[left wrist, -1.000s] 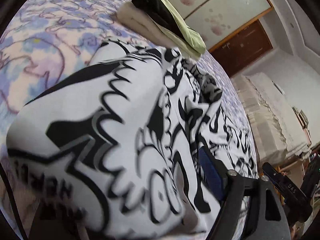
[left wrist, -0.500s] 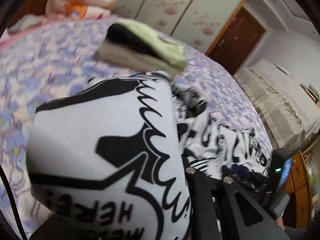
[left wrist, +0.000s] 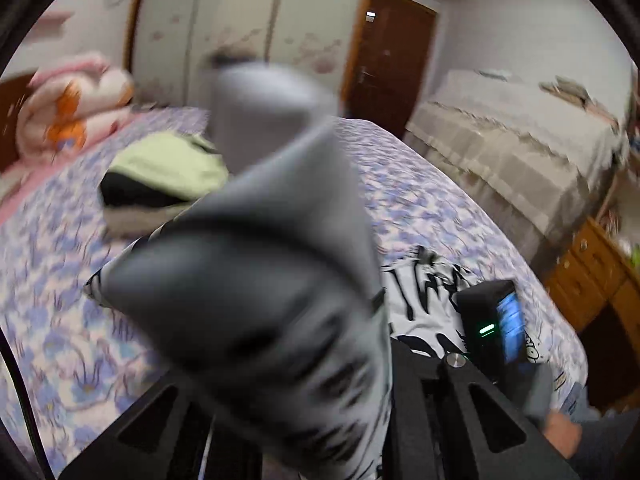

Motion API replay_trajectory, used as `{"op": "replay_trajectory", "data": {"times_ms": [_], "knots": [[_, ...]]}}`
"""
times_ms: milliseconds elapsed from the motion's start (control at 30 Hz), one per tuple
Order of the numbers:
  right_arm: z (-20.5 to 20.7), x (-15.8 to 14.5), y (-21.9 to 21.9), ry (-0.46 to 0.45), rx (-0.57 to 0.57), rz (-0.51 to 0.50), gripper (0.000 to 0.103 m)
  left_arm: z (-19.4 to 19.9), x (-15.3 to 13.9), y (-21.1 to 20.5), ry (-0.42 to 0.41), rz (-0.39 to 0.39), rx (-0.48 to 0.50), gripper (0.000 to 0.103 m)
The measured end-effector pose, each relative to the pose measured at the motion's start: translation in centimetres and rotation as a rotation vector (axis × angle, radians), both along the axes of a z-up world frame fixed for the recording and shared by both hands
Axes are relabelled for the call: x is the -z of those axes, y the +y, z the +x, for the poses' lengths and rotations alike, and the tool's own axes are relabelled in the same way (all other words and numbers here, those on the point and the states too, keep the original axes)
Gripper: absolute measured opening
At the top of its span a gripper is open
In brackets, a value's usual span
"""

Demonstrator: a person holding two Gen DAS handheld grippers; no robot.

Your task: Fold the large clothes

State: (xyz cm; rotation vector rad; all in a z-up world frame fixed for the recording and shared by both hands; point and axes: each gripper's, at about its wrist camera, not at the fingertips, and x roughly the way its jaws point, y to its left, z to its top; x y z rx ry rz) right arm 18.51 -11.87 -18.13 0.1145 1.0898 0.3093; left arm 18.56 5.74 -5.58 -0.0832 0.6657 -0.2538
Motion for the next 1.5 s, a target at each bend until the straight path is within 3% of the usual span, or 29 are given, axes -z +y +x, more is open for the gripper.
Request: {"op": "replay_trajectory", "data": {"times_ms": [200,300,400,467,567,667,767,833,900,1067,1267,1400,1500], "knots": [[-5.5,-3.8,-11.6,-0.108,0.249,0.022,0.033,1.3,-1.1,-9.1,-0.033,0.064,0.143,0.012],[-8.9,-4.0,-17.6,-0.131,0.411,0.008,0.033,1.7,0.4,-15.3,-0.035,0.105,0.249,0.012],[-11.8,-2.7,-22.1,-0.101,0.547,0.029,0.033,1.6,4.4,-21.5,-0.001,0.217,0.376,0.014],[-13.2,-1.0,-24.1,-0.053,0.614,0.05,0.033,1.6,8.8,-25.0,0.082,0.321,0.451,0.016],[-14.3,0.6,-25.6,-0.02,0.658,0.092,0.033,1.7,12.7,-26.9,0.143,0.42,0.472,0.019],[-14.8,0.4,-25.6,-0.034,0.66,0.095,0.033,1.5,12.4,-26.6,0.123,0.42,0.475,0.022],[-14.4,-0.2,-25.3,-0.038,0.643,0.079,0.033,1.0,11.0,-25.8,0.17,0.373,0.512,0.034],[-14.2,-0.7,-25.3,-0.04,0.627,0.084,0.033,0.2,10.0,-25.3,0.217,0.327,0.534,0.06],[-13.5,-1.3,-25.4,-0.049,0.613,0.099,0.034,-0.1,9.1,-23.3,0.255,0.258,0.545,0.068],[-12.7,-3.6,-25.5,-0.082,0.57,0.191,0.041,-1.4,6.8,-18.1,0.302,0.114,0.522,0.069],[-11.4,-4.7,-23.6,-0.057,0.444,0.231,0.043,0.0,5.0,-11.8,0.292,-0.033,0.346,0.07],[-9.6,-3.0,-22.2,0.034,0.366,0.255,0.043,2.1,5.9,-8.3,0.318,-0.049,0.221,0.07],[-7.8,-0.9,-21.7,0.116,0.33,0.241,0.043,3.5,7.9,-6.7,0.383,-0.053,0.17,0.07]]}}
